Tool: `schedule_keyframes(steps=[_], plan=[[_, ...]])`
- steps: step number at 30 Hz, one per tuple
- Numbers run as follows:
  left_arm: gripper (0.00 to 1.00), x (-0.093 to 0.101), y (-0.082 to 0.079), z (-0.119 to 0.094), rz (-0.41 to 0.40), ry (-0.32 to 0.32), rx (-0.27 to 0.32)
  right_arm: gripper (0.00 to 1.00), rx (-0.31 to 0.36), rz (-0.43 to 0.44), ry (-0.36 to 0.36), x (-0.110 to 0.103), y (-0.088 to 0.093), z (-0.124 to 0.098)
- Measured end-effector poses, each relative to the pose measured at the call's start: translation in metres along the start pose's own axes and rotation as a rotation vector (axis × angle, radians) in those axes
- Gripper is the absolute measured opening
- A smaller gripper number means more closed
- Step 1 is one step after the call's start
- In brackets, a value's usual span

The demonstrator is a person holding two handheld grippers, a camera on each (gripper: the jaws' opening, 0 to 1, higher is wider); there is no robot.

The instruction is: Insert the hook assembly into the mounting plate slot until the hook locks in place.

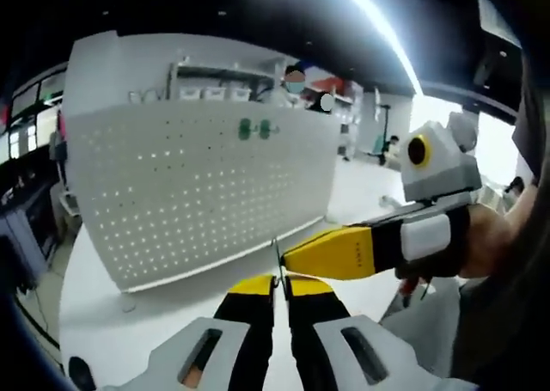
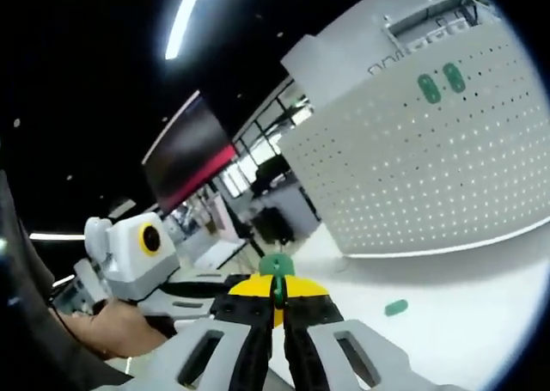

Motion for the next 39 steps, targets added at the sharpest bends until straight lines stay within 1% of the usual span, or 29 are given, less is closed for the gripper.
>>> schedule_keyframes(steps=[1, 4, 7, 9, 11, 14, 20, 23, 24, 26, 35, 39], plan=[[0.08, 0.001, 0.001, 0.000, -0.018, 0.005, -0.003, 0.00, 0.001, -0.001, 0.000, 0.000, 0.000, 0.000], [0.17, 0.003, 0.005, 0.001, -0.023, 0.007, -0.012, 0.00, 0.007, -0.014, -0.004, -0.002, -0.002, 0.000], [0.30, 0.003, 0.007, 0.002, -0.017, -0.003, -0.018, 0.00, 0.011, -0.020, -0.004, -0.001, -0.004, 0.000], [0.41, 0.004, 0.008, 0.003, -0.036, -0.006, -0.020, 0.00, 0.010, -0.025, -0.002, 0.000, -0.004, 0.000], [0.54, 0.003, 0.006, 0.003, -0.046, -0.011, -0.006, 0.00, 0.010, -0.026, 0.001, 0.001, -0.004, -0.001], [0.64, 0.003, 0.006, 0.004, -0.048, -0.016, -0.005, 0.00, 0.013, -0.029, 0.006, 0.002, -0.005, -0.001], [0.75, 0.005, 0.009, 0.004, -0.048, -0.011, -0.018, 0.00, 0.015, -0.041, 0.011, 0.003, -0.006, -0.003], [0.79, 0.006, 0.012, 0.004, -0.023, -0.013, -0.037, 0.00, 0.011, -0.048, 0.016, 0.005, -0.005, -0.004], [0.81, 0.007, 0.014, 0.005, -0.032, -0.011, -0.047, 0.00, 0.009, -0.050, 0.018, 0.006, -0.004, -0.004], [0.86, 0.008, 0.015, 0.005, -0.050, -0.007, -0.048, 0.00, 0.008, -0.054, 0.019, 0.006, -0.004, -0.004], [0.94, 0.013, 0.015, 0.005, -0.044, 0.006, -0.046, 0.00, 0.005, -0.067, 0.028, 0.010, -0.003, -0.006], [0.97, 0.014, 0.015, 0.005, -0.043, 0.013, -0.044, 0.00, 0.006, -0.077, 0.036, 0.012, -0.004, -0.007]])
Point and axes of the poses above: the point that each gripper's makers call its tool centre point, and the gripper's own axes: z roughly forward along the fingers, x roughly to its right, y roughly out of its underside, the point moved 1 cm from there along -z, roughly backward along the fingers, and after that the axes turned 5 degrees about x, right-handed, at the moved point
